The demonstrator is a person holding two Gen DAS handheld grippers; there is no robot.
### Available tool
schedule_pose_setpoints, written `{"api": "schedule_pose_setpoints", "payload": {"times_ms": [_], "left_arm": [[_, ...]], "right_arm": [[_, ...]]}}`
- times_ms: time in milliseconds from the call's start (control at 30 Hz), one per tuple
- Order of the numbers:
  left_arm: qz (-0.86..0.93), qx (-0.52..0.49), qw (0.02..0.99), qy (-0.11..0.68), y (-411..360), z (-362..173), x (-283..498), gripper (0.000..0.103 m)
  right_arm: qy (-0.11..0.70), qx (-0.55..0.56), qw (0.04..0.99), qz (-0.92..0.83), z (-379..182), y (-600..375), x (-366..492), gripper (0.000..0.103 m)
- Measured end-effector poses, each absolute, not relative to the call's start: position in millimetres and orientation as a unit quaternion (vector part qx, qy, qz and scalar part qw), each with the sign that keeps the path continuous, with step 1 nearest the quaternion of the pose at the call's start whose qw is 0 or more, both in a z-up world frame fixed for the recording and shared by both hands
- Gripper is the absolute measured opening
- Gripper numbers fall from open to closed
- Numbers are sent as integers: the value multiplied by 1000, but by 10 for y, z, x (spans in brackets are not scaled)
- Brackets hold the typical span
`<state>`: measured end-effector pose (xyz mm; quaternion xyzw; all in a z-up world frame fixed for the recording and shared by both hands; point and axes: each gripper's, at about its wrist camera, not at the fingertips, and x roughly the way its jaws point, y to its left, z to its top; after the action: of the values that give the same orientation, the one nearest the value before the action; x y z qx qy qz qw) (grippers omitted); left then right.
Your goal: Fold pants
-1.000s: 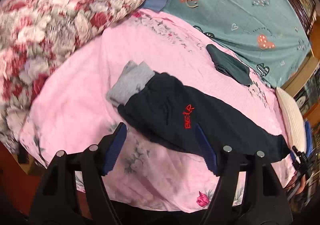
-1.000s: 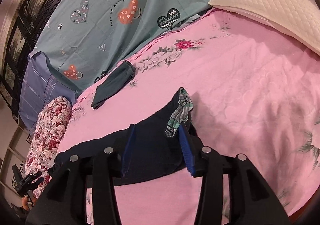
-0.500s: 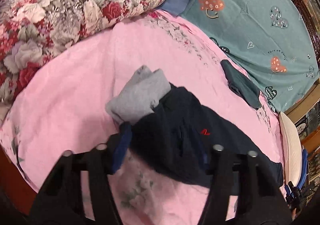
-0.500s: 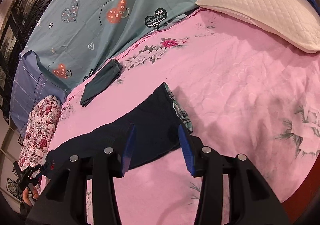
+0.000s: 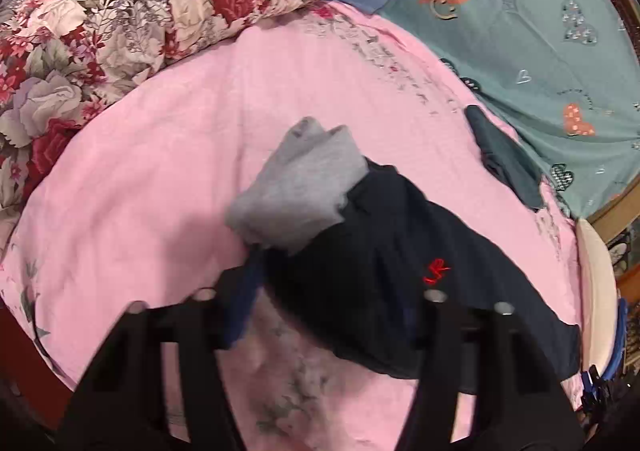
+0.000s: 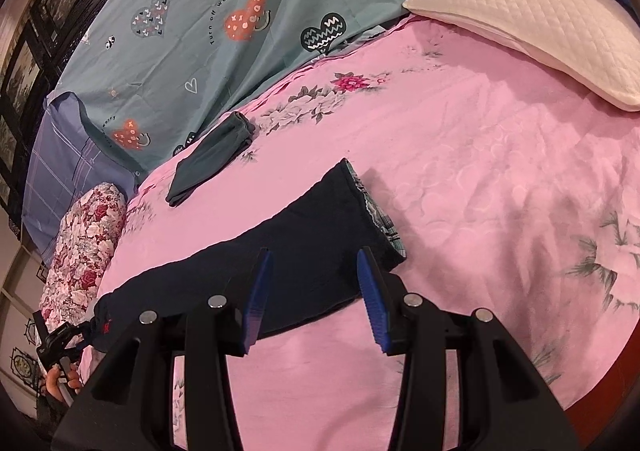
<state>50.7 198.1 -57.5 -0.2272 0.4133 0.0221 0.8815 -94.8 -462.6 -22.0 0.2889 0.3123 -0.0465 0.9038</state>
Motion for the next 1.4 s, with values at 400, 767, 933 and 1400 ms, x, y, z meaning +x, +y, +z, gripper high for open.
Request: {"api": "schedule_pose_setpoints", "payload": {"times_ms": [400,767,933,1400], "left_arm": [[9,-221,891,396,2082,-414,481,11],[43,-181,892,412,2151,-590,435,23],[67,-161,907,383,2103,-340,233,74],[-257,-4,871,420,-471,-431,175,74]], "right_arm": [[328,286,899,-54,-307,-4606,-922,45],[334,288,895,-62,-359,-4682,-935,45],[336,285,895,-68,-358,-4712,-914,53],[365,281,885,-69,-660,-4477,-676,32]]}}
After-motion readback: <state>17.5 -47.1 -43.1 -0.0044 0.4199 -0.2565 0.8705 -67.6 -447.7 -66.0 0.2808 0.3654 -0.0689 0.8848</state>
